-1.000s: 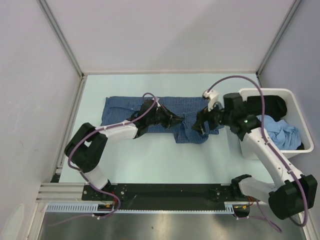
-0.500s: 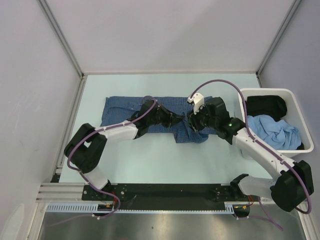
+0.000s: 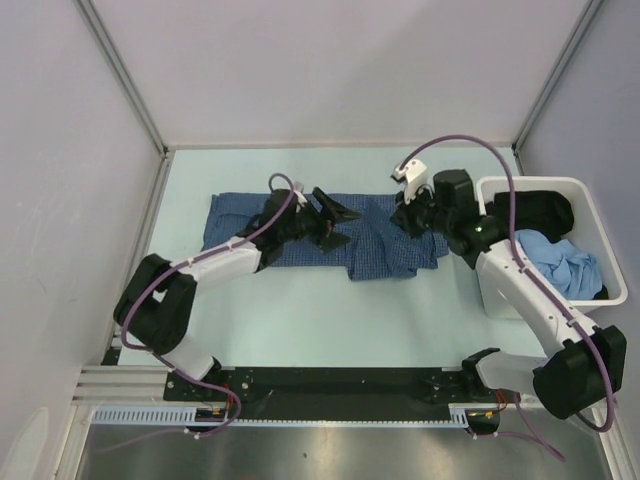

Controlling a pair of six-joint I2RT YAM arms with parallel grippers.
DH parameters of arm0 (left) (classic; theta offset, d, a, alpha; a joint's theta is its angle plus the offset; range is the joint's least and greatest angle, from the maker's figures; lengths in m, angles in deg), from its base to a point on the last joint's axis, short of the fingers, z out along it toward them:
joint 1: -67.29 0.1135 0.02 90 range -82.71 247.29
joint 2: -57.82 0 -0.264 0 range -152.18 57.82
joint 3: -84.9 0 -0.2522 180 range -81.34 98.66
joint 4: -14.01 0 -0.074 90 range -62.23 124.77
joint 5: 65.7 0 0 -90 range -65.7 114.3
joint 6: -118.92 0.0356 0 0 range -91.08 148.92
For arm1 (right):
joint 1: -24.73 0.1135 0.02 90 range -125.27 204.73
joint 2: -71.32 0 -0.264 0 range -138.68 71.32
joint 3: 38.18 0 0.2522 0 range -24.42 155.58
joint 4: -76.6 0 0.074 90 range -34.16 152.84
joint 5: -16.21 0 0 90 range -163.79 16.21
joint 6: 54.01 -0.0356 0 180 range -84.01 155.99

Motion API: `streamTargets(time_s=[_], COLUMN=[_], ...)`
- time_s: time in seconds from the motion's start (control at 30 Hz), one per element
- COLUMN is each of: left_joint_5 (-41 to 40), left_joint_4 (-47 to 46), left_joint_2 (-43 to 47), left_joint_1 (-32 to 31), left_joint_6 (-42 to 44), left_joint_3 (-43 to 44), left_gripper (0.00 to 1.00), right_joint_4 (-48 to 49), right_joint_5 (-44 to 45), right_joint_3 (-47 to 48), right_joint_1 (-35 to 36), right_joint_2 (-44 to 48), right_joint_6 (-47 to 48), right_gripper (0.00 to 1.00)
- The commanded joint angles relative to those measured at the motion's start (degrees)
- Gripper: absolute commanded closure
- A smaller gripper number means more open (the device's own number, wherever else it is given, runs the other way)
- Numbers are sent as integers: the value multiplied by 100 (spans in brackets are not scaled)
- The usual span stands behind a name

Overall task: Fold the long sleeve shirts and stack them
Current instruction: Fold the shirt

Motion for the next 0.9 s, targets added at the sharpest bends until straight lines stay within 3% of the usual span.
streamTargets(time_s=[0.0,0.13,0.17,0.23,0.37,0.53,0.67,0.87], left_joint_5=[309,467,494,232,-480,-1095,-1097,-1351], left_joint_4=[402,1350,1561,2361,2768,2670,3110,3189], left_joint_2=[904,1362,1441,1670,2249,3084,3419,3753], left_joint_1=[533,1077,1166,1377,1589,1694,1773,1879], left_joint_6=[1920,3817,4709,5540,7279,8091,8207,8207], left_joint_3=[27,360,483,905,1205,950,749,476], left_gripper=[1,1,0,1,0,1,1,1], right_joint_4=[-344,-626,-652,-688,-863,-759,-443,358], right_joint_5=[-694,-1002,-1194,-1423,-1635,-1627,-1416,-985], right_joint_3=[736,1726,1956,2570,3513,4602,5866,6879], right_joint_1=[-359,-850,-973,-1254,-1528,-1643,-1608,-1450], right_joint_2=[-51,-419,-673,-964,-1955,-2976,-4038,-4963], right_joint_6=[572,1213,1327,1758,2654,3480,3640,3912], right_gripper=[100,100,100,100,100,100,100,100])
